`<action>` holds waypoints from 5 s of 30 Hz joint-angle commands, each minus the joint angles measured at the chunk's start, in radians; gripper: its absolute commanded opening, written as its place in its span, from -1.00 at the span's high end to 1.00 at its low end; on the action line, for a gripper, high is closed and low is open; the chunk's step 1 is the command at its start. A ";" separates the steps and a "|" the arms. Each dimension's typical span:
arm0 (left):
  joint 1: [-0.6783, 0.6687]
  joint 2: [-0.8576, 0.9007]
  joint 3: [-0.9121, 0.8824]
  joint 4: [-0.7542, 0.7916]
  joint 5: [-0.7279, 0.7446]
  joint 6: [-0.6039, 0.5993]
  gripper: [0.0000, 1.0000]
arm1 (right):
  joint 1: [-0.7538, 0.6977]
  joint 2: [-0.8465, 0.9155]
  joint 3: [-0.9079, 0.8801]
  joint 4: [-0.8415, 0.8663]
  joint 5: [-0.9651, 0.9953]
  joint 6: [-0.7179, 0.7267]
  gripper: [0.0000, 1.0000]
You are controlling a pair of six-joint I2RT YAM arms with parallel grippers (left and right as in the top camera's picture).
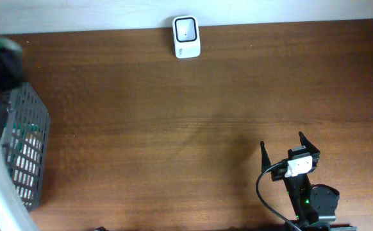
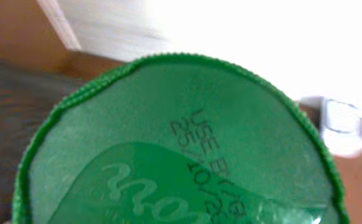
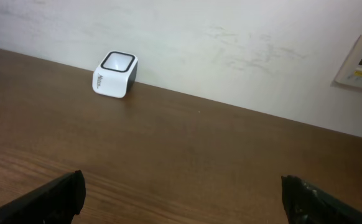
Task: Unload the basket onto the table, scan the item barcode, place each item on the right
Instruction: 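Grasp the green-lidded jar and lift it out with the left gripper, then carry the jar to the scanner and set it on the table, then reach the left gripper into the basket and grasp the white tube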
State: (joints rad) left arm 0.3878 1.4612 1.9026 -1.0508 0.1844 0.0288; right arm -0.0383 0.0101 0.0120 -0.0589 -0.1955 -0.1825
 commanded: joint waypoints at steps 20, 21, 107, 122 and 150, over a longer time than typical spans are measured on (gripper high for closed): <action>-0.791 0.222 -0.559 0.306 -0.079 -0.085 -0.27 | 0.007 -0.006 -0.006 -0.005 0.006 0.007 -0.97; -0.809 0.246 -0.597 0.367 -0.101 -0.086 -0.27 | 0.007 -0.006 -0.006 -0.005 0.005 0.007 -0.97; 0.440 0.307 -0.311 -0.142 -0.051 0.397 -0.67 | 0.007 -0.006 -0.006 -0.005 0.006 0.007 -0.97; 0.440 0.439 -0.461 -0.058 -0.061 0.527 -0.46 | 0.007 -0.006 -0.006 -0.005 0.006 0.007 -0.97; 0.422 0.440 -0.183 -0.135 0.057 0.285 1.00 | 0.007 -0.006 -0.006 -0.005 0.006 0.007 -0.97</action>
State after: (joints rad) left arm 0.8227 1.9125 1.5177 -1.1240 0.1883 0.4446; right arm -0.0383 0.0101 0.0120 -0.0593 -0.1955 -0.1833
